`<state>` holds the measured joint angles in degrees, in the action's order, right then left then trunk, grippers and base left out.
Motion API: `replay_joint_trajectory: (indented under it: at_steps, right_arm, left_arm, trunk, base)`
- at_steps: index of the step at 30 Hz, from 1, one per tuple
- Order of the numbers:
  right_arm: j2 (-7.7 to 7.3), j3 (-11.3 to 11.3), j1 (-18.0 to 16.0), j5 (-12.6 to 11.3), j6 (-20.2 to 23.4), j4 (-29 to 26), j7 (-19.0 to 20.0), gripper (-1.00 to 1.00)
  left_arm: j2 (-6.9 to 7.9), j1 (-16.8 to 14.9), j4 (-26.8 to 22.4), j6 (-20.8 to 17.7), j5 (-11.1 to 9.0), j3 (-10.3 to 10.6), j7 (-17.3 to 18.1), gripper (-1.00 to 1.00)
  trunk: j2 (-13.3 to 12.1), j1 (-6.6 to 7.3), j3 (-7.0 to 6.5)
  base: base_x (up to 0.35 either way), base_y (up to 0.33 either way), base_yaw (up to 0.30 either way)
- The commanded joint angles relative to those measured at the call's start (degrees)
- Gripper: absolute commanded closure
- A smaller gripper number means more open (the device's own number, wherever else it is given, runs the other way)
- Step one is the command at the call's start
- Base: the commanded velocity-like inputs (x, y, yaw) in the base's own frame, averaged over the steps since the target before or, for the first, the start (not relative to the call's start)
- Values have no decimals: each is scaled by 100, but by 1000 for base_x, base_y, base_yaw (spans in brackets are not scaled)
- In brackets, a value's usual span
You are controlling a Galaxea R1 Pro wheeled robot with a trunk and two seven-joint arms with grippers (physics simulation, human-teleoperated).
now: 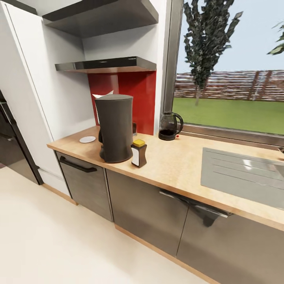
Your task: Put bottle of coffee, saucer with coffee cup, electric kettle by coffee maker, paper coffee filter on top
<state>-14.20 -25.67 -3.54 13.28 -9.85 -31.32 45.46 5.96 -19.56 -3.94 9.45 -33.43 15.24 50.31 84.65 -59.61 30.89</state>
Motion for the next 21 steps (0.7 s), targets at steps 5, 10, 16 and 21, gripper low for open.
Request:
replay_joint_trajectory:
  at_steps: [5, 10, 16, 21]
  right_arm:
    - [557, 433, -20, 96, -31, -702, 59, -100]
    - [949, 1582, -23, -98, 1056, -3092, 102, -100]
    - [1140, 2046, -71, -837, 2451, -4928, 125, -100]
    - [1175, 2186, -500, -1226, 3146, -5415, 129, -100]
  left_arm:
    - [-41, -4, -10, 32, -32, 41, -13, -100]
    - [-36, -4, -34, 31, -32, 36, -14, -100]
    - [-13, -4, -58, 29, -31, 46, -13, -100]
    - [4, -4, -69, 24, -26, 48, -13, -100]
  trunk:
    - [3, 0, 6]
    - [3, 0, 6]
    - [3, 0, 6]
    - [3, 0, 6]
  base:
    - [0, 0, 0]
    - [0, 0, 0]
    - [0, 0, 0]
    - [0, 0, 0]
